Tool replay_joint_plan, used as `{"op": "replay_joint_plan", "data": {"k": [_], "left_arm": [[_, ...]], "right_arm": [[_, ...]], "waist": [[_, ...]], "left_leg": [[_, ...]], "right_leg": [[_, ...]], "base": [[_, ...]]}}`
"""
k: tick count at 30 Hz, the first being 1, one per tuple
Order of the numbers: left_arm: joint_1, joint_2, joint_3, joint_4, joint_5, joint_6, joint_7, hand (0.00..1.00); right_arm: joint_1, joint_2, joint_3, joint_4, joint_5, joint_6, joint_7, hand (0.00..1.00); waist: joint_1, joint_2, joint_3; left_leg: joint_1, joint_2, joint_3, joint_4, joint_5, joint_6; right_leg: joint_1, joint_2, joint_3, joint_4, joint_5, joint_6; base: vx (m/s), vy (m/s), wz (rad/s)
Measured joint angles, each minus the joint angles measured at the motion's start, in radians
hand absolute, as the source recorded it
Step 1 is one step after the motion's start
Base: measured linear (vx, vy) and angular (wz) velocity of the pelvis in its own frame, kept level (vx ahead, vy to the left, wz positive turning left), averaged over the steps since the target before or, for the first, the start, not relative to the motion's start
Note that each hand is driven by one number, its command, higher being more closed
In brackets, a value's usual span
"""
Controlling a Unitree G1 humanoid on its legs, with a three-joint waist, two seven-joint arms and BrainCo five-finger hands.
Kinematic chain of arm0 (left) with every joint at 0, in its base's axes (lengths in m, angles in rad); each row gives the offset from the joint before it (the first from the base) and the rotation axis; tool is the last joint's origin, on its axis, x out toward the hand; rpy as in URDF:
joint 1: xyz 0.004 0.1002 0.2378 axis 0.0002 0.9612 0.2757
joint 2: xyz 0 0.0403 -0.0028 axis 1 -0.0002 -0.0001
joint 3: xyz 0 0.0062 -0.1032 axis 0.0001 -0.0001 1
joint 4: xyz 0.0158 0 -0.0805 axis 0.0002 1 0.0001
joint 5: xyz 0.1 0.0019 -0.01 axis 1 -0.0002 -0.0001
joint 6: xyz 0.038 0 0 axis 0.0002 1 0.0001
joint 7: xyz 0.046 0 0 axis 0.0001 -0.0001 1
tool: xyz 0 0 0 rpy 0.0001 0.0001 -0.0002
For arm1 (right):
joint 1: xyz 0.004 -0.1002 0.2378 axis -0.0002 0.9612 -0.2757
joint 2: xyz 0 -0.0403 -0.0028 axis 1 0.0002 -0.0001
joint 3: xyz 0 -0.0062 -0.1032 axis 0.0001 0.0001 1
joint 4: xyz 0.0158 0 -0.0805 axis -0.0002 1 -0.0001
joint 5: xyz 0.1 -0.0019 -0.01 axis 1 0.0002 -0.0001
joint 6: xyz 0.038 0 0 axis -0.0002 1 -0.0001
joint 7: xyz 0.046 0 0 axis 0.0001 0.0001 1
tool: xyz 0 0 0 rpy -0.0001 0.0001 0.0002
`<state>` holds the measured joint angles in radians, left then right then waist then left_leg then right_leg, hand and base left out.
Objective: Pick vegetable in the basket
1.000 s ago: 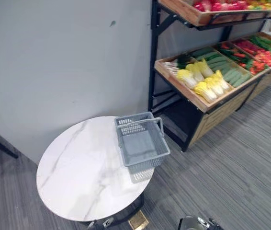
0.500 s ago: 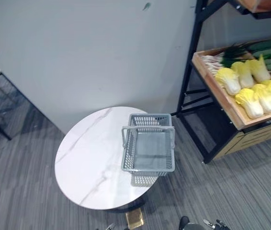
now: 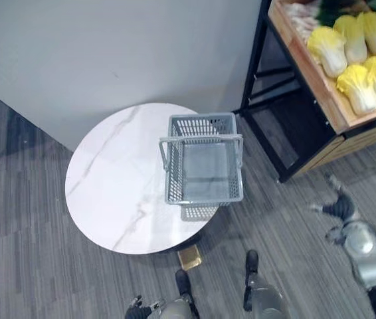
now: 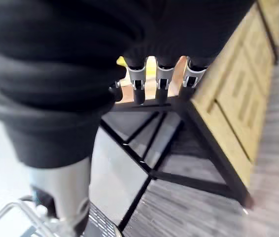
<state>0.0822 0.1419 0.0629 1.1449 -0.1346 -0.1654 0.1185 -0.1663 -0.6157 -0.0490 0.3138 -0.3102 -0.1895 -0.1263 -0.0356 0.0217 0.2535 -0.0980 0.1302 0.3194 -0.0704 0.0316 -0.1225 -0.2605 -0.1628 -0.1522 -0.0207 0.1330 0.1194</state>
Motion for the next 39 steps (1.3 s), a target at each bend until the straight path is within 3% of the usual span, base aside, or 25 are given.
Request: {"op": "replay_joint_plan", "data": {"k": [5,10,13,18,39], "left_arm": [[-0.021,-0.002,0.001,-0.023,0.0,-0.007,0.006,0.0],[-0.039,-0.002,0.002,-0.033,0.0,-0.007,0.017,0.0],[-0.064,-0.002,0.007,-0.034,-0.001,-0.007,0.026,0.0],[-0.081,-0.006,0.024,-0.037,-0.002,-0.007,0.03,0.0],[-0.116,-0.017,0.059,-0.041,-0.013,-0.008,0.044,0.0]], "right_arm": [[-0.286,-0.136,0.165,-0.112,-0.16,-0.019,-0.004,0.0],[-0.517,-0.187,0.371,-0.086,-0.165,-0.019,-0.003,0.0],[-0.669,-0.218,0.539,-0.026,-0.168,-0.028,0.045,0.0],[-0.819,-0.218,0.657,0.06,-0.17,-0.033,0.095,0.0],[-1.04,-0.035,0.683,0.425,-0.202,0.038,0.084,0.0]], "waist": [[0.008,0.008,0.058],[0.026,0.006,0.083],[0.045,0.004,0.099],[0.069,0.003,0.127],[0.095,0.007,0.172]], "left_leg": [[-0.023,-0.003,0.011,0.003,0.007,0.012],[-0.026,-0.003,0.005,0.002,0.007,0.013],[-0.026,-0.004,0.004,0.004,0.006,0.015],[-0.036,-0.003,-0.006,0.007,0.009,0.019],[-0.078,0.003,-0.06,0.035,0.014,0.024]], "right_leg": [[-0.036,0.009,0.024,-0.002,0.023,-0.013],[-0.036,0.011,0.026,-0.005,0.024,-0.013],[-0.036,0.012,0.028,-0.008,0.03,-0.018],[-0.036,0.012,0.022,-0.011,0.034,-0.021],[-0.031,0.01,-0.025,-0.018,0.039,-0.026]], "base": [[0.04,0.008,-0.11],[0.04,-0.004,0.0],[0.0,0.0,0.0],[0.0,-0.003,0.04],[0.01,-0.001,0.06]]}}
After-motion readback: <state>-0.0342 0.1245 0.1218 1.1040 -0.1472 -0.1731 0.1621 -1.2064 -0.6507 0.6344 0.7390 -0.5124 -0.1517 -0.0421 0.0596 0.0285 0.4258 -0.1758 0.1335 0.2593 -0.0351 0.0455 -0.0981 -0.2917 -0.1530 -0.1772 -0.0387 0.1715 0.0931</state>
